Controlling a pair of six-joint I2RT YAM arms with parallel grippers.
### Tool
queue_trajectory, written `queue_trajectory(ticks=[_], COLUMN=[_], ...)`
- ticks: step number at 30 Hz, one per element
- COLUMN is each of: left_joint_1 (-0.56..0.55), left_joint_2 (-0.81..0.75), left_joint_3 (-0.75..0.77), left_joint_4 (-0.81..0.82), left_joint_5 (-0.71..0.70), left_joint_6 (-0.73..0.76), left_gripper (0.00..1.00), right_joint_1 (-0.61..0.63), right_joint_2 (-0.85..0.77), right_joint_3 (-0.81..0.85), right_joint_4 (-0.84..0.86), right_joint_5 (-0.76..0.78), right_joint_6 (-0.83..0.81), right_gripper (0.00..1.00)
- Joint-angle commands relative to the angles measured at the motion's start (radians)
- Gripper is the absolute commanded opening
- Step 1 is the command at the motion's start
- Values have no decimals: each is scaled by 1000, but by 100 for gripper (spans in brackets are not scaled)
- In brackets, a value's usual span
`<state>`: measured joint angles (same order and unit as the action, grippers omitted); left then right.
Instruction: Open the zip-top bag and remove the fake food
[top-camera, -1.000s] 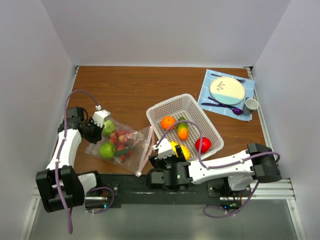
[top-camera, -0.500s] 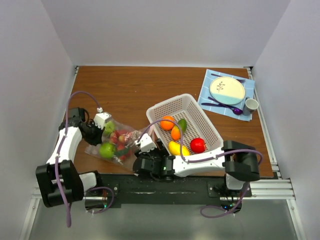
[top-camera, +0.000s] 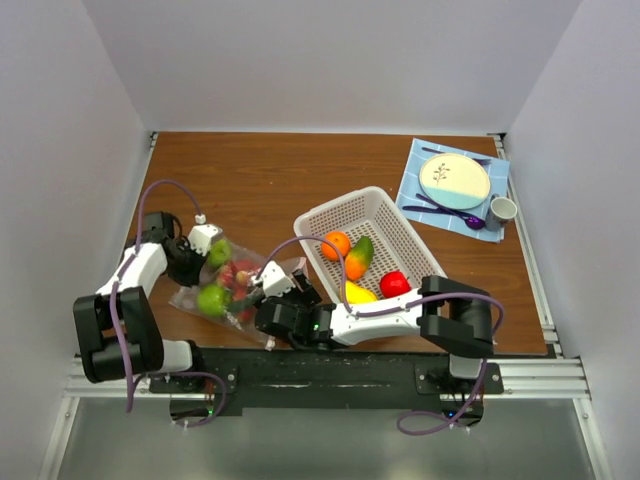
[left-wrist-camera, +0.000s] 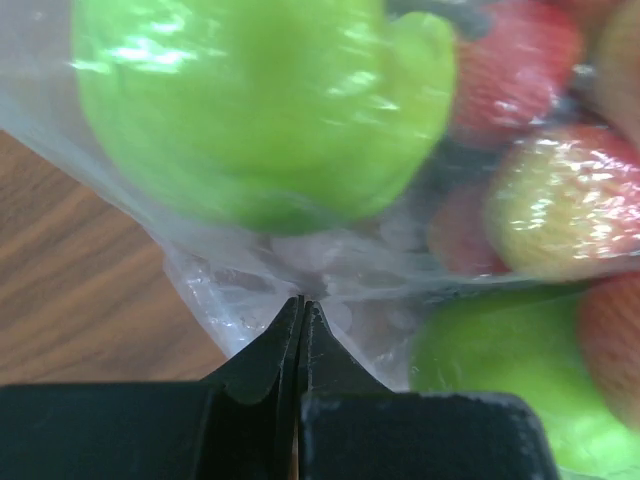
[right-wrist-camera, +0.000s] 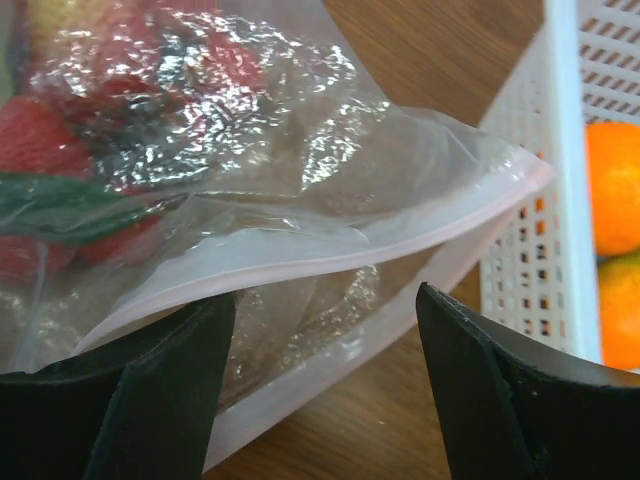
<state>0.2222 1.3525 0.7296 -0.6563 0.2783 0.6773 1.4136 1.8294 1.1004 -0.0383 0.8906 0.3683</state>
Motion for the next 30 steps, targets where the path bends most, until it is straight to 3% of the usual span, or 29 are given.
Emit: queue_trajectory(ticks=[1,6,20,23,26,27,29,30], left_joint_1=[-3,-21,-113,-116,-115,-116,-116,-115], left_joint_2=[59,102,4,-13,-36,-44,-53,-52], left_joint_3=[27,83,47,37,25,15,7,5], left_joint_4=[93,81,30,14,15,21,34,34], left_joint_5=[-53,-44,7,19,16,6,-1,-1], left_joint_6=[5,-22,-64,-55,-48,-50,-45,-45], left_gripper=[0,0,0,0,0,0,0,0], right_joint_1=[4,8,5,4,2,2,2,2], right_joint_2=[30,76,163,172,172,163,147,128], right_joint_3=[55,107,176,182,173,159,136,113], right_joint_4=[103,123,178,183,190,192,221,230], right_joint_5=[-94,-163,-321,-340,-363,-383,-395,-397], right_joint_6=[-19,-55,-95,-95,-92,-92,-85,-78], right_gripper=[84,98,96,84,64,50,34,16])
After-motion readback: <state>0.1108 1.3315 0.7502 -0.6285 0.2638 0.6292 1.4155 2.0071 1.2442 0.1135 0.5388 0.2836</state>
